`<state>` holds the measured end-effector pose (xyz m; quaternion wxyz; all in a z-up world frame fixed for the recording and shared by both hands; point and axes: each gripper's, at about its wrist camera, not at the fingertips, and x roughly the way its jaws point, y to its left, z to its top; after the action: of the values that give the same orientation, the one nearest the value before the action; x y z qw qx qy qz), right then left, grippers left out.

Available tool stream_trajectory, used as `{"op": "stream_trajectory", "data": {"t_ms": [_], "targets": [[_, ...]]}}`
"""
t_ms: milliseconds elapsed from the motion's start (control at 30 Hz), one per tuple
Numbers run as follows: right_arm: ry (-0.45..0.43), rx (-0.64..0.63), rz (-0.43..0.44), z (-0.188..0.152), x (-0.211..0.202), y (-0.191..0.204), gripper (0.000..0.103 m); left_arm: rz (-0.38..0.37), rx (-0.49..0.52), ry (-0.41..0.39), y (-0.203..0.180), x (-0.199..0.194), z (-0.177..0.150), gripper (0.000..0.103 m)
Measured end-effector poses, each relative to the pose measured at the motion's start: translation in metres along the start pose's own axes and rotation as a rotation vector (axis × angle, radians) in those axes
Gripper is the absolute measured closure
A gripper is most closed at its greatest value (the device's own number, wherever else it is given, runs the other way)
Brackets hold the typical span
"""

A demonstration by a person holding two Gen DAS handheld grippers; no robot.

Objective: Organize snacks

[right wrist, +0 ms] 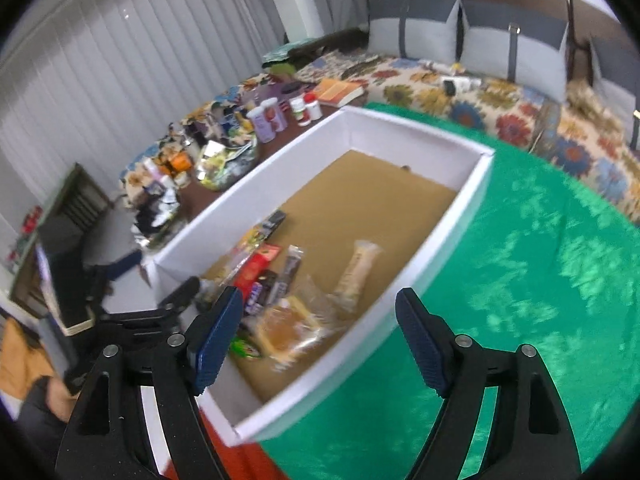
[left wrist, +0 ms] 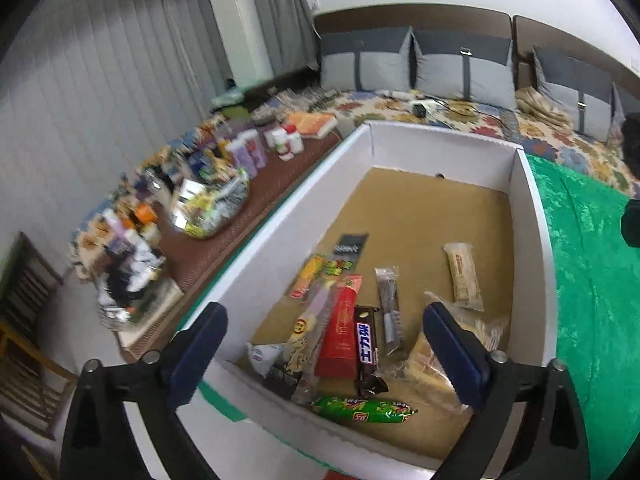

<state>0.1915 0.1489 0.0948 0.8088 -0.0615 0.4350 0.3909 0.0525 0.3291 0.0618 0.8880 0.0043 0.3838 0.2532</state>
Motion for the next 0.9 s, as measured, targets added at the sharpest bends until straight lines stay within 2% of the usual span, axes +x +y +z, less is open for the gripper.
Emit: {"op": "stream_trajectory", "data": {"t_ms": [33, 100, 233, 400, 467, 667, 800, 900], "targets": [[-0.004, -0.010, -0.019, -0.001, 0.000, -0.001, 0.021, 0.047, -0.011, 0.003, -0.001, -0.004, 0.000, 0.002], [-0.006, -0.020, -0.044, 0.000, 0.001, 0.000, 0.021, 0.078, -0.039, 0.012, 0.000, -0.013, 0.001, 0.001], [0.006, -0.027, -0.064, -0.005, -0.002, 0.005, 0.021, 0.009, -0.056, 0.079, 0.000, -0.021, -0.004, 0.001], [0.020, -0.052, -0.071, -0.008, -0.001, 0.018, 0.021, 0.077, -0.054, 0.014, 0.003, -0.040, -0.007, 0.001], [0.024, -0.063, -0.075, -0.008, 0.000, 0.022, 0.021, 0.080, -0.056, 0.009, 0.004, -0.044, -0.008, 0.001], [0.027, -0.076, -0.073, -0.008, 0.003, 0.031, 0.021, 0.011, -0.082, 0.019, 0.015, -0.048, -0.009, 0.001], [0.034, -0.086, -0.075, -0.008, 0.005, 0.036, 0.021, -0.043, -0.110, 0.055, 0.022, -0.045, -0.011, 0.001], [0.041, -0.093, -0.075, -0.009, 0.008, 0.039, 0.021, -0.039, -0.111, 0.049, 0.024, -0.044, -0.010, 0.001]]}}
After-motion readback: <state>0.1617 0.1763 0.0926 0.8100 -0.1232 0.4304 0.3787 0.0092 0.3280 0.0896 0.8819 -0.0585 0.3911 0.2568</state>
